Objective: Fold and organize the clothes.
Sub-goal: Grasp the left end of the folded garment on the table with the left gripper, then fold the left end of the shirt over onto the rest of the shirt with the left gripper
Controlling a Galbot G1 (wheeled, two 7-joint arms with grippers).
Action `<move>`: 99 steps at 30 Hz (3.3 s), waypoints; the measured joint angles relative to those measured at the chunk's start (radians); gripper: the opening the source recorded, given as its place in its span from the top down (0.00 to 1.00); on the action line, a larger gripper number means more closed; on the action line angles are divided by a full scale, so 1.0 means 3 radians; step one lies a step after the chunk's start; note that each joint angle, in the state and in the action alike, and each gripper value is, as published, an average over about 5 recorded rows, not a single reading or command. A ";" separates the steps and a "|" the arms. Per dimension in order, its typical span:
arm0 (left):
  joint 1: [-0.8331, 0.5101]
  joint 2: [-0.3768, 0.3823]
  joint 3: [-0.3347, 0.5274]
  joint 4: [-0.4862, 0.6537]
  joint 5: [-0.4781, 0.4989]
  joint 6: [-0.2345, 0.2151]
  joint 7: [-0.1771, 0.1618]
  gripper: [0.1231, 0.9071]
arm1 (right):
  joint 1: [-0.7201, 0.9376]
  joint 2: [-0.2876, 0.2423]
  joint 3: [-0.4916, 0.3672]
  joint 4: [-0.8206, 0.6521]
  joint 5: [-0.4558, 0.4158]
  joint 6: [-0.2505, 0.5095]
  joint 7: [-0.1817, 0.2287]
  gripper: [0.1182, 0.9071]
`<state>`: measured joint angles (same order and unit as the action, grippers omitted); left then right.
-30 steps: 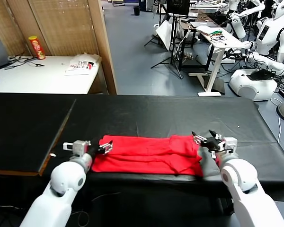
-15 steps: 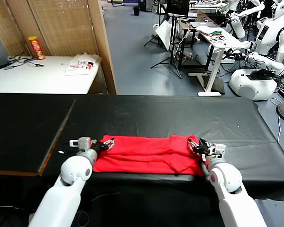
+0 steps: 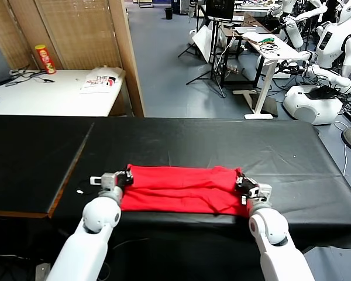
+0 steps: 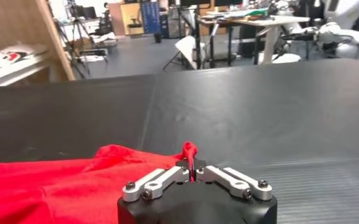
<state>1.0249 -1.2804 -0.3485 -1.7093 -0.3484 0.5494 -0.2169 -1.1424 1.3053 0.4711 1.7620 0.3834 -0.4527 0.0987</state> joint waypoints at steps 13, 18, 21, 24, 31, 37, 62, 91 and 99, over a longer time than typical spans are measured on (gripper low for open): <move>0.0142 0.0238 -0.0176 -0.0233 -0.0319 -0.0049 -0.0069 0.15 | -0.0301 -0.0214 0.0162 0.0595 0.0126 -0.0047 -0.0030 0.14; 0.0315 0.0203 -0.0319 -0.0464 -0.0734 -0.0041 -0.0122 0.14 | -0.0390 -0.0228 0.0184 0.0768 0.0154 -0.0048 -0.0027 0.14; 0.0438 0.0139 -0.0361 -0.0605 -0.0884 -0.0050 -0.0127 0.14 | -0.0415 -0.0232 0.0185 0.0826 0.0156 -0.0049 -0.0027 0.14; 0.0543 0.0064 -0.0373 -0.0708 -0.0911 -0.0071 -0.0124 0.14 | -0.0431 -0.0243 0.0187 0.0864 0.0163 -0.0049 -0.0030 0.14; 0.0735 -0.0047 -0.0410 -0.0746 -0.0672 -0.0196 -0.0003 0.14 | -0.0466 -0.0257 0.0197 0.0933 0.0195 -0.0046 -0.0049 0.14; 0.0846 -0.0085 -0.0472 -0.0629 -0.0602 -0.0271 0.0078 0.14 | -0.0486 -0.0259 0.0196 0.0967 0.0196 -0.0045 -0.0059 0.14; 0.0914 -0.0007 -0.0469 -0.0573 0.0362 -0.0508 0.0318 0.95 | -0.0440 -0.0203 0.0177 0.0964 0.0079 -0.0035 -0.0092 0.14; 0.0810 0.0275 0.0066 -0.1379 -0.0391 -0.0109 0.0032 0.95 | -0.0624 0.0027 0.0223 0.1053 -0.0151 -0.0017 -0.0083 0.14; 0.0708 -0.0147 0.0408 -0.1246 -0.0312 -0.0187 0.0015 0.95 | -0.0658 0.0078 0.0251 0.1060 -0.0173 -0.0012 -0.0081 0.14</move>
<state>1.2374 -1.3245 -0.2261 -2.0830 -0.4419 0.4934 -0.2123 -1.3397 1.3288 0.5464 2.0800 0.3316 -0.4562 0.0744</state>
